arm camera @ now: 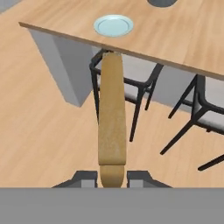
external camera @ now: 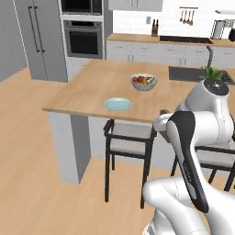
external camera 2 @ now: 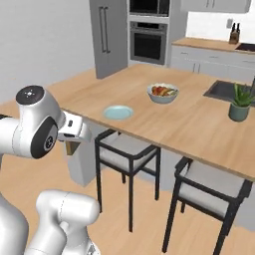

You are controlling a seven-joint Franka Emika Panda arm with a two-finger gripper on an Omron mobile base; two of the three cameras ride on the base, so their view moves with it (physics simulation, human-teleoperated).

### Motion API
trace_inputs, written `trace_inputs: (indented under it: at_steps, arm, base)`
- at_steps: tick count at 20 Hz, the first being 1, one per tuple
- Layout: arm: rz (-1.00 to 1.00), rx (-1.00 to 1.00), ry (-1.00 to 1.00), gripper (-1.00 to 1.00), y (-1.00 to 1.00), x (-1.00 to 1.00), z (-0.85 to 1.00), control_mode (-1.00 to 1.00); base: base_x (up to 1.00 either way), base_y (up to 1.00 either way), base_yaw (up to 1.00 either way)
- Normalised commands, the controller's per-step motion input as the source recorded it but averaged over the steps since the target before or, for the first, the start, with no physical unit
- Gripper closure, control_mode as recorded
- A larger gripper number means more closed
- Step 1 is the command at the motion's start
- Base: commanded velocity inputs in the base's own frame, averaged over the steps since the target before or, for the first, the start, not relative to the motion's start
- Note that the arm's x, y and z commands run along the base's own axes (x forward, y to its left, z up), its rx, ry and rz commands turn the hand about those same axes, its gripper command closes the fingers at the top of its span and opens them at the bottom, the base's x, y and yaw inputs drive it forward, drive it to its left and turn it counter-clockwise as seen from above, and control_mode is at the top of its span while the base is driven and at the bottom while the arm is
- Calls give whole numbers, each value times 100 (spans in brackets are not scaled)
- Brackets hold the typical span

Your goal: Start the toaster. Once the lever pops up, take the bread to the plate on the dining counter.

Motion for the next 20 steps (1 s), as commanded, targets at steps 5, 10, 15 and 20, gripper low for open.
trace_inputs:
  at_steps: [5, 10, 15, 20]
  arm:
    - [0, 0, 0, 100, 0, 0, 0, 100]
    - [0, 0, 0, 100, 0, 0, 0, 100]
    - [0, 0, 0, 100, 0, 0, 0, 100]
    - [0, 0, 0, 100, 0, 0, 0, 100]
  base:
    - [33, 62, -60]
    - [34, 72, -50]
    - [19, 87, -16]
    - [7, 76, 2]
